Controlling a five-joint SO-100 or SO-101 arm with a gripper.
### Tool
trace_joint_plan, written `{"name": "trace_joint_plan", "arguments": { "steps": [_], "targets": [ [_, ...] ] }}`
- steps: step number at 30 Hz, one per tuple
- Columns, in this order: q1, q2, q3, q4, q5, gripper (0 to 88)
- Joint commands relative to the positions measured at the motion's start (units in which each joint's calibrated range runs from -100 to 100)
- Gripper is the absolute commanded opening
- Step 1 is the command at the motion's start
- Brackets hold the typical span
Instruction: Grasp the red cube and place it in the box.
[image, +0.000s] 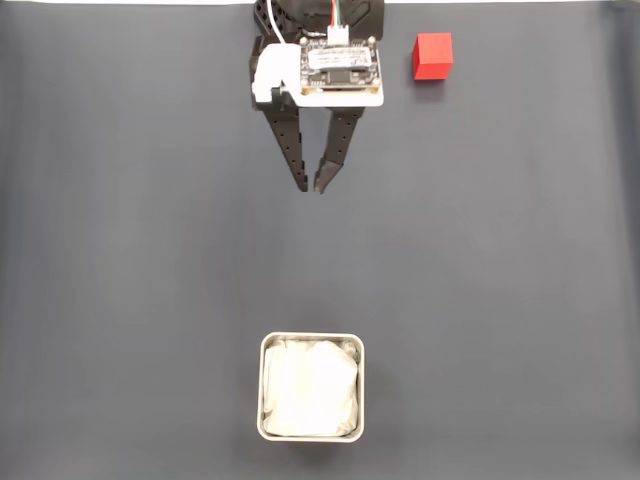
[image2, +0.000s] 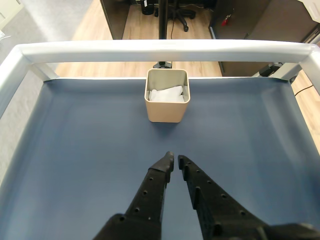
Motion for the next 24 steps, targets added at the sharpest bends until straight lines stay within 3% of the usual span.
{"name": "trace_joint_plan", "arguments": {
  "steps": [1, 24],
  "targets": [
    [-1.75, 0.07, -2.75, 0.28, 0.78, 0.0],
    [-17.80, -4.52, 0.63, 2.00, 1.90, 0.0]
  ]
}}
